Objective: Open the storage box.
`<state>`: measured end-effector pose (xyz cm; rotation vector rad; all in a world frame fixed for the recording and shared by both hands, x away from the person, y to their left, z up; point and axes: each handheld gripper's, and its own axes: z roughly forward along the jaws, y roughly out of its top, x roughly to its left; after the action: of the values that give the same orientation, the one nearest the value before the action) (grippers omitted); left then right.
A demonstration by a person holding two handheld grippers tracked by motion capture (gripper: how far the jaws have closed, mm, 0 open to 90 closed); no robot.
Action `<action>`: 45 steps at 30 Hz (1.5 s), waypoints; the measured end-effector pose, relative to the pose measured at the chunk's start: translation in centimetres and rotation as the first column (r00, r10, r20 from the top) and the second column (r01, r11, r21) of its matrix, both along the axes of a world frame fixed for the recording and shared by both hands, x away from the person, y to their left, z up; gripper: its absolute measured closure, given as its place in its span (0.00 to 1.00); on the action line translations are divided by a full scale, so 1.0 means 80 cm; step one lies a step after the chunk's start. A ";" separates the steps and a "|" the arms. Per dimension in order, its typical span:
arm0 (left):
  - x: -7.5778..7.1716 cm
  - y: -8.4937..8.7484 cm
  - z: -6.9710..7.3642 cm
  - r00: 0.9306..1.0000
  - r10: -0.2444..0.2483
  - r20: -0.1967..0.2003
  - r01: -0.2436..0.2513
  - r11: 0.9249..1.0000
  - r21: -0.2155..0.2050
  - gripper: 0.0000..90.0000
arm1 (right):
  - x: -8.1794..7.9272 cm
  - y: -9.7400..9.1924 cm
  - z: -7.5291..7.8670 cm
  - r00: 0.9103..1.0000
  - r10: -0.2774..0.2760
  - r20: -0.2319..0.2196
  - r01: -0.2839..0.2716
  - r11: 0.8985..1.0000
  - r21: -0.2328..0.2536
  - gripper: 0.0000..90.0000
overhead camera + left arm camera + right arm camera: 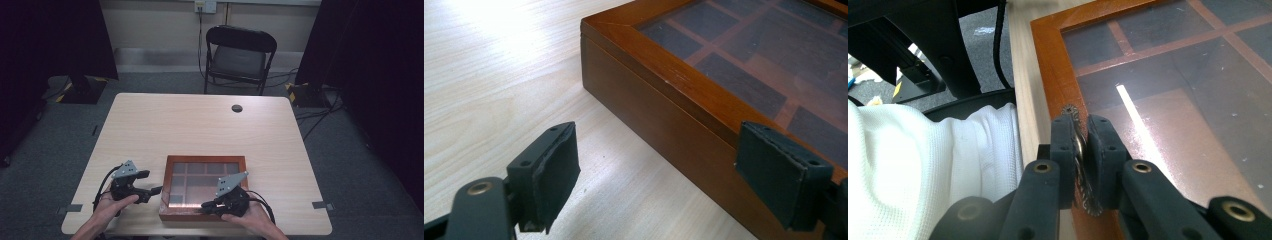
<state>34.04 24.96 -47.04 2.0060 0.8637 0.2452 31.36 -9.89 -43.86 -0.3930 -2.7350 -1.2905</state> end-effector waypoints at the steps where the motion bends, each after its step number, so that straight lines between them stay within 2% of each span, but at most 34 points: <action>1: 0.000 0.000 0.000 1.000 0.003 -0.001 -0.003 1.000 -0.001 0.19 | 0.000 0.000 0.000 1.000 0.004 0.002 -0.004 1.000 0.000 0.92; 7: 0.001 0.003 0.000 1.000 -0.003 -0.012 0.002 1.000 -0.018 0.19 | 0.001 0.002 0.003 1.000 0.013 -0.001 -0.013 1.000 -0.018 0.92; 8: 0.001 0.003 0.000 1.000 -0.007 -0.013 0.006 0.999 -0.034 0.19 | 0.002 0.003 0.004 1.000 0.016 -0.001 -0.016 1.000 -0.015 0.92; 14: 0.000 0.004 0.003 1.000 -0.008 -0.004 0.007 0.999 -0.041 0.19 | 0.004 0.001 0.017 1.000 0.018 0.000 -0.018 1.000 0.008 0.92; 17: 0.000 0.006 0.002 1.000 -0.003 -0.019 0.002 0.999 -0.043 0.19 | 0.007 -0.001 0.022 1.000 0.020 -0.011 -0.019 1.000 0.019 0.92; 20: -0.001 0.007 0.002 0.999 -0.019 -0.033 0.017 0.999 -0.043 0.19 | 0.010 0.001 0.030 0.999 0.028 -0.019 -0.028 1.000 0.007 0.92; 26: -0.003 0.002 0.001 0.996 -0.079 -0.045 0.077 0.996 -0.032 0.19 | 0.017 0.001 0.045 0.999 0.032 -0.031 -0.032 0.999 0.002 0.92; 28: -0.003 0.001 0.001 0.995 -0.086 -0.044 0.084 0.996 -0.036 0.19 | 0.018 0.001 0.051 0.999 0.030 -0.029 -0.030 1.000 0.000 0.92; 31: -0.005 -0.003 0.005 0.994 -0.103 -0.026 0.101 0.992 -0.076 0.19 | 0.019 0.002 0.057 0.999 0.036 -0.016 -0.036 0.999 -0.001 0.92; 34: -0.005 -0.004 0.006 0.993 -0.115 -0.011 0.114 0.991 -0.070 0.20 | 0.021 0.001 0.059 0.999 0.036 -0.017 -0.036 0.999 0.012 0.92; 38: -0.005 -0.007 0.007 0.992 -0.123 0.005 0.123 0.991 -0.052 0.21 | 0.021 0.001 0.058 0.999 0.042 -0.023 -0.042 0.999 0.005 0.92; 40: -0.006 -0.007 0.008 0.992 -0.122 0.009 0.123 0.991 -0.046 0.21 | 0.019 0.001 0.058 0.999 0.038 -0.011 -0.038 0.999 0.003 0.92; 45: -0.006 -0.007 0.012 0.993 -0.115 0.037 0.118 0.989 -0.086 0.22 | 0.013 -0.006 0.059 1.000 -0.008 0.006 0.008 1.000 0.021 0.68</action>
<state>33.57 24.38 -46.09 1.9567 0.7222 0.1697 32.42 -10.38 -39.14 -0.3987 -2.7251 -1.3241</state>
